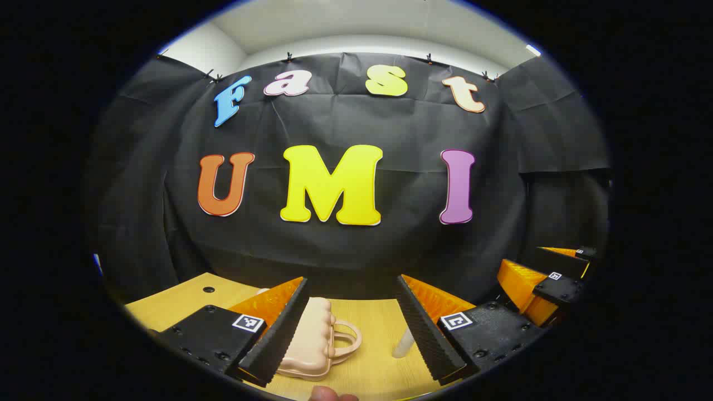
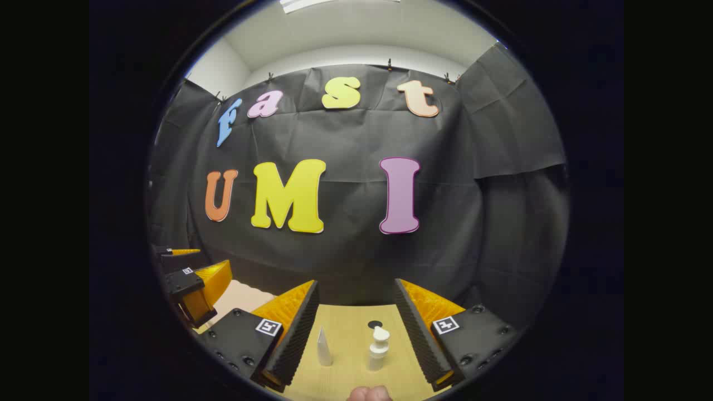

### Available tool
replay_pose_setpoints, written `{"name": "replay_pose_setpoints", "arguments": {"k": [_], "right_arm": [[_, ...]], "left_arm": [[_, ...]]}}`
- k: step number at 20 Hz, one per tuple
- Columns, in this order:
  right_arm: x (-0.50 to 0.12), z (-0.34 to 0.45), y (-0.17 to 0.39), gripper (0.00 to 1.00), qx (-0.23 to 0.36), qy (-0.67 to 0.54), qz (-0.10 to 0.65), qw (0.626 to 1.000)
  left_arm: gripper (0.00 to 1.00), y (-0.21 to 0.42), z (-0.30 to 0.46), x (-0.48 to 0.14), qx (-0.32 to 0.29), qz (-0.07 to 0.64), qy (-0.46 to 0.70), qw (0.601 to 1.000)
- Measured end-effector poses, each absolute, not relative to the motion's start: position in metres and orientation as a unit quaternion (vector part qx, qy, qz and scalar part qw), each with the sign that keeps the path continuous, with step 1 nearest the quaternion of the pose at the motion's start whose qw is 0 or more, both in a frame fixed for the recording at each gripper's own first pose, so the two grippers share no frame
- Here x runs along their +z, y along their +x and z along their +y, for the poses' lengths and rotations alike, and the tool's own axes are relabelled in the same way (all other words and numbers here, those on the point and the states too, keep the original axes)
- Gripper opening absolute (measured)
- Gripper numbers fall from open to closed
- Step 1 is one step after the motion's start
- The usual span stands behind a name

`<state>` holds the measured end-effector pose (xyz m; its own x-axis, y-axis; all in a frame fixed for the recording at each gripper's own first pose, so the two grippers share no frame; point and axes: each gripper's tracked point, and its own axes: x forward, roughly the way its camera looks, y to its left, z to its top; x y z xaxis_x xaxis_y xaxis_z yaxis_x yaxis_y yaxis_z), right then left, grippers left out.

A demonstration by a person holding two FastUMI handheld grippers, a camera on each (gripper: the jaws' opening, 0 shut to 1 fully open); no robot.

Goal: First open the suitcase, pack the skin care products into it, and then close the suitcase.

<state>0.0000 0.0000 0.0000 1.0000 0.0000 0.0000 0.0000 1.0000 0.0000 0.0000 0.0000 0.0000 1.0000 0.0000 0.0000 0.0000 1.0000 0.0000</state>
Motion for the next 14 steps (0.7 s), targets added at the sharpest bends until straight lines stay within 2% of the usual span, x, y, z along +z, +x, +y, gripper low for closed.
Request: {"name": "replay_pose_setpoints", "arguments": {"k": [14], "right_arm": [[-0.014,-0.018,0.015,0.80,0.003,0.008,0.016,1.000]], "left_arm": [[0.99,0.012,-0.011,-0.019,-0.011,0.030,-0.002,0.999]]}}
